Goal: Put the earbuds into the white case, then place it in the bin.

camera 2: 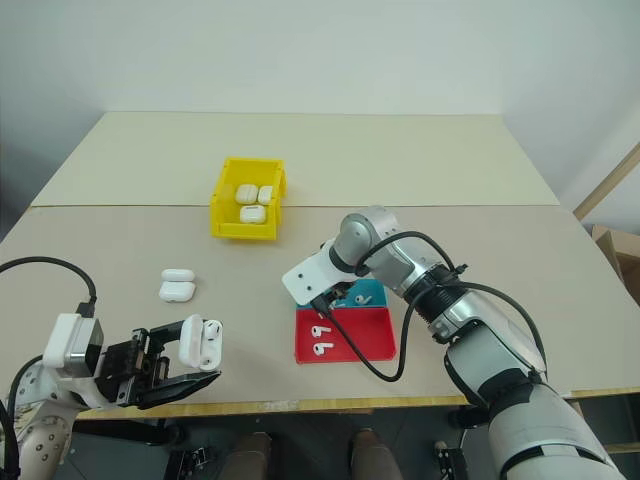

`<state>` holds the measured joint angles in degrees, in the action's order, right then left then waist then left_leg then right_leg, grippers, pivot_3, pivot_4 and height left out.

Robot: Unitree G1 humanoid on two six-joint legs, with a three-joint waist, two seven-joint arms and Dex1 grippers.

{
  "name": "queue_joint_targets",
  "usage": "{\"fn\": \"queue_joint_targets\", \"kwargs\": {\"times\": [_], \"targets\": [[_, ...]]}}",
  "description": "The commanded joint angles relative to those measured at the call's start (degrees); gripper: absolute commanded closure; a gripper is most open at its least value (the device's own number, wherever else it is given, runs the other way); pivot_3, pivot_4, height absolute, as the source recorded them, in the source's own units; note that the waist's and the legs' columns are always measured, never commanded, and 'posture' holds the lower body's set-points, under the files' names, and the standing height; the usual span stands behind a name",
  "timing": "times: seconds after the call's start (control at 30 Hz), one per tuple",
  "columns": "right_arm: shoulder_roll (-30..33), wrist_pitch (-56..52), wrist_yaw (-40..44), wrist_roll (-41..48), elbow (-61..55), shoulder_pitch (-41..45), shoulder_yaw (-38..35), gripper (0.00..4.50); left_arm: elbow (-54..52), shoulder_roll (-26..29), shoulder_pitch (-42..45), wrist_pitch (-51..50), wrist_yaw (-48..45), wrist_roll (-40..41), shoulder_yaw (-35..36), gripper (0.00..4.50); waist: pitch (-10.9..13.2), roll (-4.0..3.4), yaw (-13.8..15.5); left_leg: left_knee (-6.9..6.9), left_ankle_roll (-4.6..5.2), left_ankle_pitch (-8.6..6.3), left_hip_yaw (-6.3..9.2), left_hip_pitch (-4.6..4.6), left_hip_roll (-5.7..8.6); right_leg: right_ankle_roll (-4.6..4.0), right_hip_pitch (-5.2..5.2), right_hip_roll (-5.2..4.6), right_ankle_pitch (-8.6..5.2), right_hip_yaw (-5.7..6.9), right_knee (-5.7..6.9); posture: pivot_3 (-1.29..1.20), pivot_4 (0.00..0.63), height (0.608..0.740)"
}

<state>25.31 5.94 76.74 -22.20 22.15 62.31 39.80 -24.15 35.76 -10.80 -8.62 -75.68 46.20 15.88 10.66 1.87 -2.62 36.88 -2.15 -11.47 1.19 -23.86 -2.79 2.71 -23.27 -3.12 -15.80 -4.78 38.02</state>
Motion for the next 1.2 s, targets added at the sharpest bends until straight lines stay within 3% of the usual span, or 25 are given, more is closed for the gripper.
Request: {"fn": "queue_joint_targets", "kwargs": {"times": [0.03, 0.9, 0.97, 1.2], "targets": [[-0.53, 1.95, -0.30, -0.56, 0.25, 1.83, -1.18, 1.91, -2.32, -0.01, -0.02, 1.02, 0.08, 0.47, 0.08, 1.70, 0.00, 0.00, -0.02, 0.00, 0.00, 0.00, 0.00, 0.01, 0.00, 0.00, 0.00, 0.00, 0.00, 0.00, 0.00, 0.00, 0.150, 0.740], [-1.76, 8.82, -0.36, -2.86, 7.10, 3.57, -0.77, 1.91, -1.95, -0.74, 0.11, 1.93, 0.48, -0.45, -0.65, 1.70, 0.00, 0.00, -0.02, 0.00, -0.01, 0.01, 0.01, 0.12, -0.01, -0.02, 0.11, 0.01, 0.01, 0.00, 0.03, 0.00, 0.150, 0.740], [-1.69, 9.55, -0.27, -2.94, 7.21, 3.56, -0.67, 2.28, -1.90, -0.72, 0.21, 1.89, 0.61, -0.43, -0.63, 1.70, 0.00, 0.00, -0.02, 0.00, -0.01, 0.01, 0.00, 0.12, -0.01, -0.02, 0.11, 0.00, 0.01, 0.00, 0.03, 0.00, 0.150, 0.740], [-2.00, 9.72, -0.84, -3.49, 7.41, 3.50, -0.89, 2.28, -1.85, -0.53, 0.14, 1.86, 0.37, -0.30, -0.60, 1.70, 0.00, 0.00, -0.02, 0.00, -0.01, 0.01, 0.01, 0.13, -0.01, -0.02, 0.11, 0.01, 0.01, 0.00, 0.03, 0.00, 0.150, 0.740]]}}
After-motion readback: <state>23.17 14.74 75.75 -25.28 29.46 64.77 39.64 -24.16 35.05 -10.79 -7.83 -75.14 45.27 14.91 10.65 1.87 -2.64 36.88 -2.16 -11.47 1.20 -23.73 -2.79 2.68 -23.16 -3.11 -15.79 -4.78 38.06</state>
